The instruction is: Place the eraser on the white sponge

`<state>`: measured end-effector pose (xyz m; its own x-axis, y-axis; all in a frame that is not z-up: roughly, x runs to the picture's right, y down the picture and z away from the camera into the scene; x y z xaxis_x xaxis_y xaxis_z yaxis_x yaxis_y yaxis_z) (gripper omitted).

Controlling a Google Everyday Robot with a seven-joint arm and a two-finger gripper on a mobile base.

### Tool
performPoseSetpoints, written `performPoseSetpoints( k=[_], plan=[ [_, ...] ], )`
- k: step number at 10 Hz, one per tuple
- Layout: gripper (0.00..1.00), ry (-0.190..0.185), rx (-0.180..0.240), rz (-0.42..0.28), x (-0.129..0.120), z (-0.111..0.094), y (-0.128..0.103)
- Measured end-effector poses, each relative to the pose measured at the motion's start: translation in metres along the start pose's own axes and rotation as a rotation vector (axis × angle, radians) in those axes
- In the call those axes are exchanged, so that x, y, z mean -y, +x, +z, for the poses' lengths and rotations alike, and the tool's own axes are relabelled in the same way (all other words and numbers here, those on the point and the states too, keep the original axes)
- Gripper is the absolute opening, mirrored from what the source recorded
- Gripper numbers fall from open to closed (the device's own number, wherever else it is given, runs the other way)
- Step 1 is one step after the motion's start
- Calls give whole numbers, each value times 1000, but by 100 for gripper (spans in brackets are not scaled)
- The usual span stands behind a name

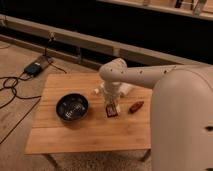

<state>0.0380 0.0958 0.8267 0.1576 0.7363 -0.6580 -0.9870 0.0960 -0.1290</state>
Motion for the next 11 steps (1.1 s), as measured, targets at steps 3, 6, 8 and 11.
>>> performPoseSetpoints(
  k=[3, 6, 8, 11],
  plan=[
    [0, 0, -6, 11, 12, 3, -11],
    [0, -15, -31, 25, 18, 18, -14],
    [0, -27, -47, 36, 23, 28, -15],
    [20, -38, -63, 59, 32, 43, -19]
  ],
)
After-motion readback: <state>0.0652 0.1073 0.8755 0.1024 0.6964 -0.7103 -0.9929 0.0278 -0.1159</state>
